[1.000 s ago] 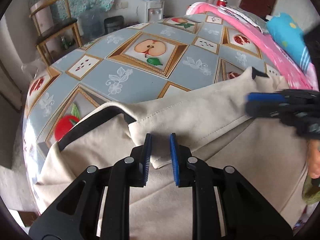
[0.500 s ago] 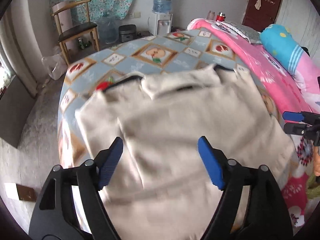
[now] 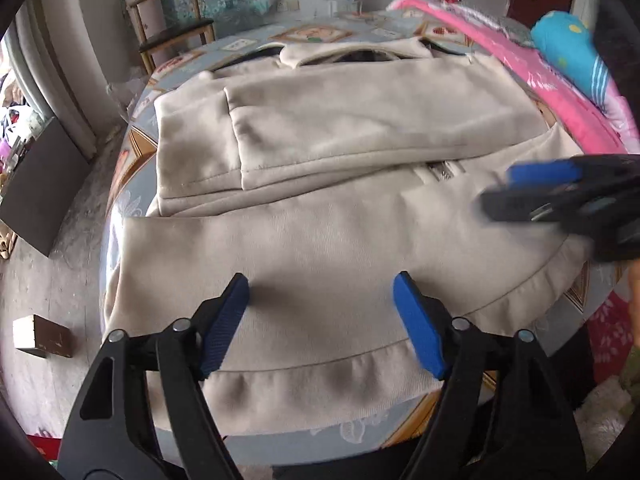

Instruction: Fold large clothes

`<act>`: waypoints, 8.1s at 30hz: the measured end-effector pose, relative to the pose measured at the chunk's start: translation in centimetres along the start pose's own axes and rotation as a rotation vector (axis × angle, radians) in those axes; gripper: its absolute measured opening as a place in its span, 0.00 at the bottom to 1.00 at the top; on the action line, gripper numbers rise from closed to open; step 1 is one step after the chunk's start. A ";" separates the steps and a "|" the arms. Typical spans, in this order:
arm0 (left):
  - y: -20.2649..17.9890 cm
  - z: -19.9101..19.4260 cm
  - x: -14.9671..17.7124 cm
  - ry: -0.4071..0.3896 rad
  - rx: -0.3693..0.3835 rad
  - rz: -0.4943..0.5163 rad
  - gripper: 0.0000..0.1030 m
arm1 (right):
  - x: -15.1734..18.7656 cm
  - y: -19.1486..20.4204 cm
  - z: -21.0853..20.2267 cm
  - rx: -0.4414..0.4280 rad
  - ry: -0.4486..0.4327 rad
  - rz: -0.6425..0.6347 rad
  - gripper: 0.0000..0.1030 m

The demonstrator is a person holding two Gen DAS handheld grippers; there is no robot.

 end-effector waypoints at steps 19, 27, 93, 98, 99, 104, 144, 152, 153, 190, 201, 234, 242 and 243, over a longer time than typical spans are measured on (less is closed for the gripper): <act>-3.4 0.2 -1.7 -0.169 -0.060 0.203 0.02 | -1.7 -0.5 -0.2 0.165 -0.085 -0.024 0.05; -2.9 1.5 -1.2 -0.134 -0.044 0.182 0.03 | -0.7 -2.0 -3.8 0.061 -0.179 0.073 0.13; 15.2 -1.7 -3.4 0.158 0.496 -0.366 0.19 | -1.1 1.4 0.9 -0.030 -0.103 -0.050 0.13; 15.1 -1.1 -3.3 0.203 0.477 -0.356 0.25 | -1.1 1.4 0.8 -0.026 -0.103 -0.057 0.13; 15.3 -0.3 -3.1 0.232 0.440 -0.365 0.26 | -1.1 1.4 0.8 -0.027 -0.104 -0.057 0.13; 16.0 0.1 -3.3 0.206 0.549 -0.415 0.14 | -1.1 1.4 0.8 -0.029 -0.106 -0.051 0.13; 6.6 0.2 -2.7 0.065 -0.182 -0.020 0.17 | 8.0 -19.7 -8.3 -0.011 -0.150 0.364 0.47; 6.6 0.3 -2.9 0.073 -0.200 -0.048 0.18 | 8.3 -20.3 -7.1 -0.230 -0.099 0.281 0.47; 6.6 0.3 -2.9 0.074 -0.203 -0.048 0.18 | 8.5 -20.1 -7.3 -0.254 -0.085 0.252 0.47; 6.4 0.4 -3.0 0.088 -0.229 -0.067 0.18 | 6.5 -15.9 -5.1 0.009 0.080 0.028 0.19; 6.5 0.4 -3.0 0.087 -0.219 -0.075 0.18 | 6.2 -15.1 -5.3 0.104 0.100 0.014 0.19; 6.5 0.3 -3.0 0.083 -0.222 -0.071 0.18 | 5.9 -14.3 -5.1 0.156 0.118 -0.025 0.19; 6.5 0.3 -3.0 0.083 -0.222 -0.071 0.18 | 5.9 -14.3 -5.1 0.157 0.118 -0.025 0.19; 6.5 0.3 -3.0 0.082 -0.221 -0.072 0.18 | 5.9 -14.3 -5.1 0.157 0.118 -0.025 0.19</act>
Point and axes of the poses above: each gripper's, at about its wrist camera, not at the fingertips, and z roughly the way its jaws point, y to its left, x to its underside, the point moved 1 cm from there along z, roughly the way its jaws point, and after that the axes turned 12 degrees about -z, right-handed, at the moved point
